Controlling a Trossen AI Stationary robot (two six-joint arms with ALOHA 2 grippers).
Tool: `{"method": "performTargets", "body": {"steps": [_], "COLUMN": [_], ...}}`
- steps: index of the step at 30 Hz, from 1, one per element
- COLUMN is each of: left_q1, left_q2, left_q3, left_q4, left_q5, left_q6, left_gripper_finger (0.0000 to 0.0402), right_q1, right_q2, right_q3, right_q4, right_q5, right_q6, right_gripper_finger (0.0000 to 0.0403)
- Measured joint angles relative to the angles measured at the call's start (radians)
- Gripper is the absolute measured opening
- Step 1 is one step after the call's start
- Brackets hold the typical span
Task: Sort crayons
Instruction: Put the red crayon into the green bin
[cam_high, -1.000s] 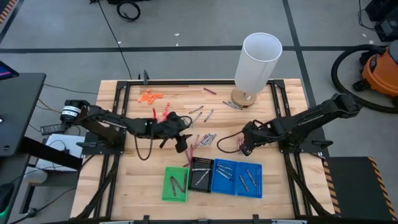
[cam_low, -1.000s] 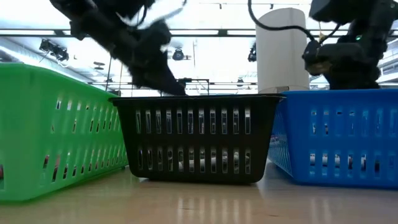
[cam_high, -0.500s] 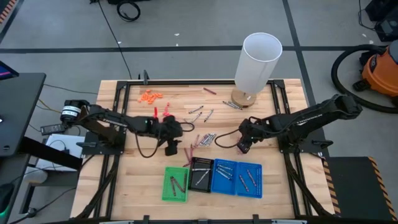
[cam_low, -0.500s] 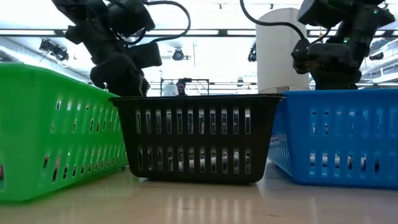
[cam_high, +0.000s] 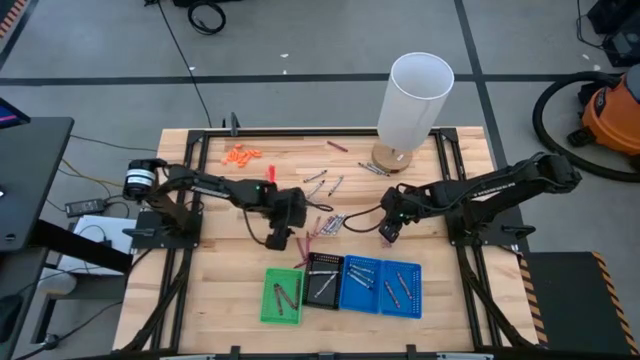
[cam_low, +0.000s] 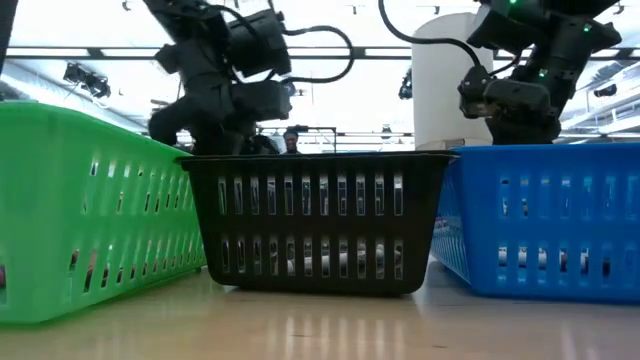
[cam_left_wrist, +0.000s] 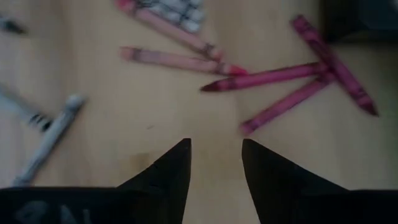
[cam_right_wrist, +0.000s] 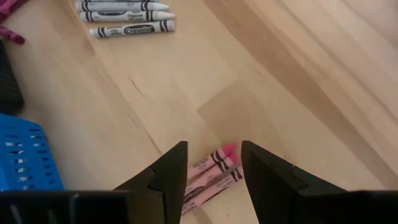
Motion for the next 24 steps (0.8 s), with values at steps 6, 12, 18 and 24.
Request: {"method": "performTargets", "body": {"steps": [6,12,18,24], "left_q1": [-0.014,-0.014,-0.020,-0.025], "left_q2": [0.052,0.097,0.127,0.126], "left_q3": [0.076,0.076,0.069,0.022], "left_q4": [-0.040,0.009,0.023,0.073], "left_q5": [0.087,0.156,0.156,0.156], "left_q6": [0.180,0.290,0.335,0.350], "left_gripper_finger": [0.0153,0.0153,0.0153,0.0153], "right_q1": [0.009,0.046,0.068,0.074], "right_q2": [0.000,0.000,0.000,0.000], "right_q3": [0.000,0.000,0.000,0.000], "right_q4": [0.037,0.080,0.082,0.099], "right_q5": [0.003,0.003,0.016,0.028], "right_q6": [-0.017,-0.027,-0.027,-0.033], "right_gripper_finger": [0.0159,0.0159,0.0159,0.0159]}}
